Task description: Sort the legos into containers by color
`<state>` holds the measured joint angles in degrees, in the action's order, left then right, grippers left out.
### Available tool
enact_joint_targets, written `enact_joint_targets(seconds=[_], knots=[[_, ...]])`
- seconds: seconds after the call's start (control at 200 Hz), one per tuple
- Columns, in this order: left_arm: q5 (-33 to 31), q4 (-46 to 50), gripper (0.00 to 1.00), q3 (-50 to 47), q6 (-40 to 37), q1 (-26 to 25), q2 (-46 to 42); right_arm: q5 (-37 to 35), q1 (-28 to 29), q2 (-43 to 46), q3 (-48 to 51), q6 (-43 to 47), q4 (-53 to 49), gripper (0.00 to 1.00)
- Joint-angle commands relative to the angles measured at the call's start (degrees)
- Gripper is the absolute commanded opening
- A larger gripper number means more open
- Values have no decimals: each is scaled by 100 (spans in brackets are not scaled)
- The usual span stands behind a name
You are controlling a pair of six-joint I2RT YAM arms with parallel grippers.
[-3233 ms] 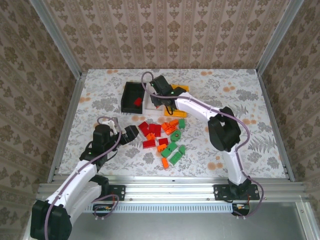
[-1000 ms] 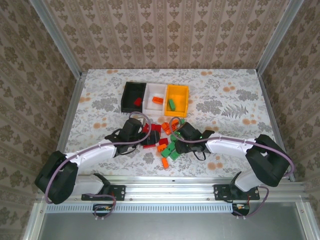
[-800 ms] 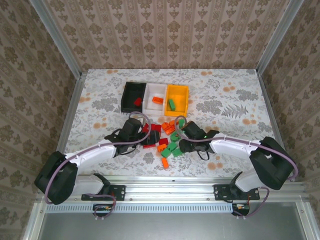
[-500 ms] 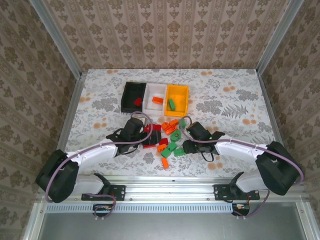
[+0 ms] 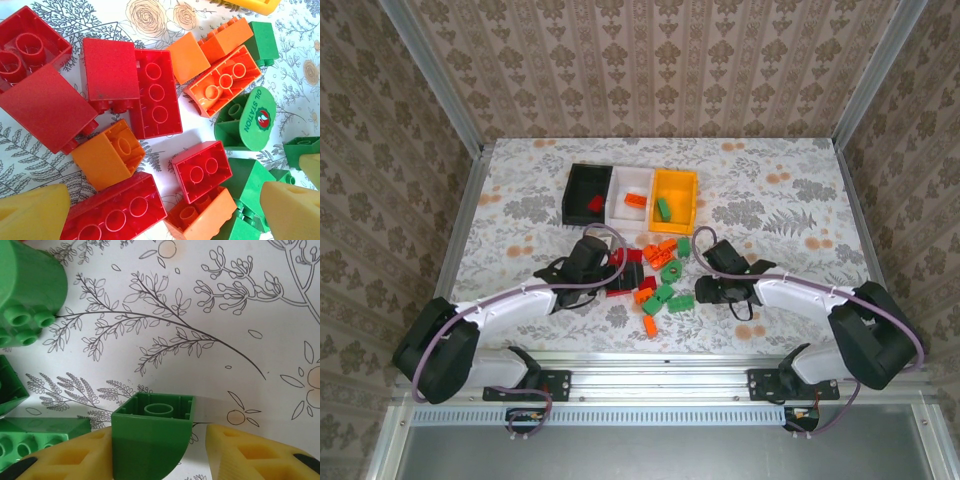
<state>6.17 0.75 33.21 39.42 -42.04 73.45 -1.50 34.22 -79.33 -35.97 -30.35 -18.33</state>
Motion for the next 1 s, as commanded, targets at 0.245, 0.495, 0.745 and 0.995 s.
enact_joint_targets(seconds=[0.245,0.495,0.745,0.995], knots=[[-89,65,100,81,-4,-41,-136,-1212,445,-663,-421,-103,-63,39],[-135,160,100,89,-66,-36,-225,-1171,445,-848,-516,-50,0,42],[-143,162,100,45,-66,-38,-261,-1228,430,-1009,-623,-50,158,48],[-222,210,100,-18,-92,-37,-356,-1548,435,-1067,-594,-35,266,38]])
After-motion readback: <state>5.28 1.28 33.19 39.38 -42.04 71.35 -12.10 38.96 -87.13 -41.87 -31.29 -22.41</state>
